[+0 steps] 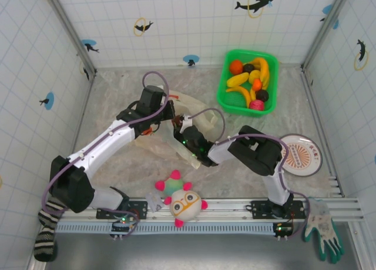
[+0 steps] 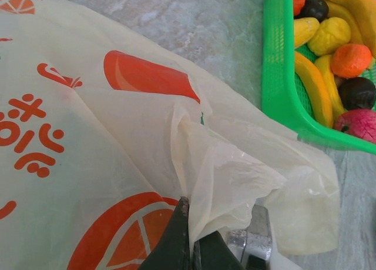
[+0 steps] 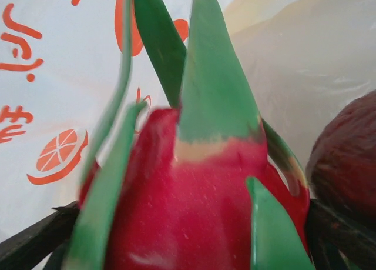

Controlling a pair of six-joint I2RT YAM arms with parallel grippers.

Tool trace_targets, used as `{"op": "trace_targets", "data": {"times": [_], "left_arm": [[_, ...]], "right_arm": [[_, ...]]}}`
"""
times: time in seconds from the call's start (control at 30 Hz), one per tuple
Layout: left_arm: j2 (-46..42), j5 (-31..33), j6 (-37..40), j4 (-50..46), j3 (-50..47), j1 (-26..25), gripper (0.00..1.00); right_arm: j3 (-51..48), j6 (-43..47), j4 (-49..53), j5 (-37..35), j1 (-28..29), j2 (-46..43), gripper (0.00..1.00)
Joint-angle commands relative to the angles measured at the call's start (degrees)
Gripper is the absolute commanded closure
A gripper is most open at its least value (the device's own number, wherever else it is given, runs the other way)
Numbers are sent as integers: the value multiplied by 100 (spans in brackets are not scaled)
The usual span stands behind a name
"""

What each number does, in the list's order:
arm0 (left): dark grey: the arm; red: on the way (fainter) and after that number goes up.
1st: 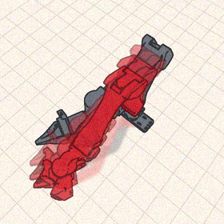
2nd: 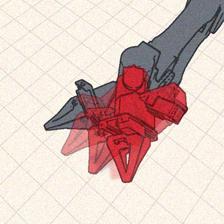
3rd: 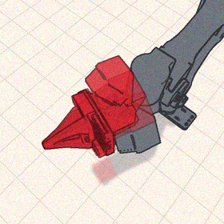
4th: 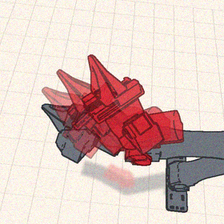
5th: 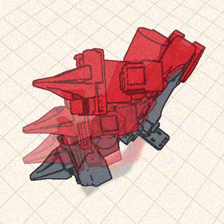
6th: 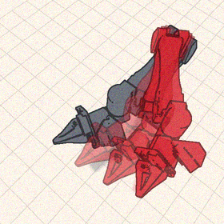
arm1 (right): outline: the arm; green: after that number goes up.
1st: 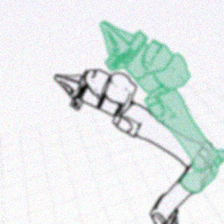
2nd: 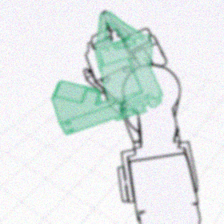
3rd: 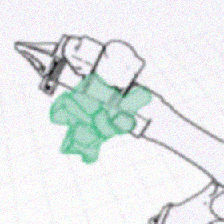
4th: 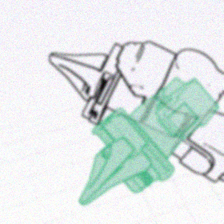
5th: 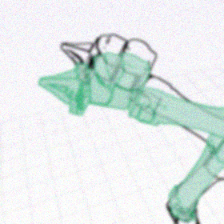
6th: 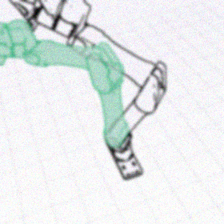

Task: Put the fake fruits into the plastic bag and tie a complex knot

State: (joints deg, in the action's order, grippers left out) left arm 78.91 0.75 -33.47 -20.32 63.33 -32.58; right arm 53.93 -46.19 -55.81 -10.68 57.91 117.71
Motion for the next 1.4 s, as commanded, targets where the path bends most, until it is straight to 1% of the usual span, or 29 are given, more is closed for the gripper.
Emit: {"op": "trace_targets", "data": {"times": [0.0, 0.3, 0.47, 0.63, 0.73, 0.8, 0.93, 1.07, 1.13, 1.3, 1.37], "left_arm": [[-209, 198, -50, -148, -82, 133, 100], [-377, 128, -37, -137, -277, 329, 100], [-428, 102, 55, -165, -312, 342, 100], [-533, 179, 113, -159, -374, 349, 100], [-587, 205, 135, -137, -437, 349, 100], [-588, 221, 156, -154, -443, 349, 100], [-561, 239, 176, -169, -390, 349, 100], [-537, 228, 214, -140, -348, 349, 100], [-526, 194, 239, -128, -331, 349, 100], [-482, 127, 302, -82, -321, 353, 100], [-473, 119, 308, -78, -320, 349, 100]], "right_arm": [[229, 39, -133, -53, -8, -141, 0], [-189, 190, 246, 83, -34, -702, 0], [-496, 286, 393, 0, -59, -1096, 0], [-767, 322, 760, -83, -139, -1537, 0], [-949, 312, 865, -61, -233, -1850, 0], [-984, 339, 1120, 14, -293, -2101, 1], [-962, 268, 1605, 443, -457, -2625, 1], [-871, -117, 2336, 971, -648, -3168, 1], [-797, -293, 2687, 1455, -776, -3458, 1], [-406, -346, 4083, 2496, -1066, -4143, 0], [-371, -437, 4278, 2861, -1224, -4371, 0]]}}
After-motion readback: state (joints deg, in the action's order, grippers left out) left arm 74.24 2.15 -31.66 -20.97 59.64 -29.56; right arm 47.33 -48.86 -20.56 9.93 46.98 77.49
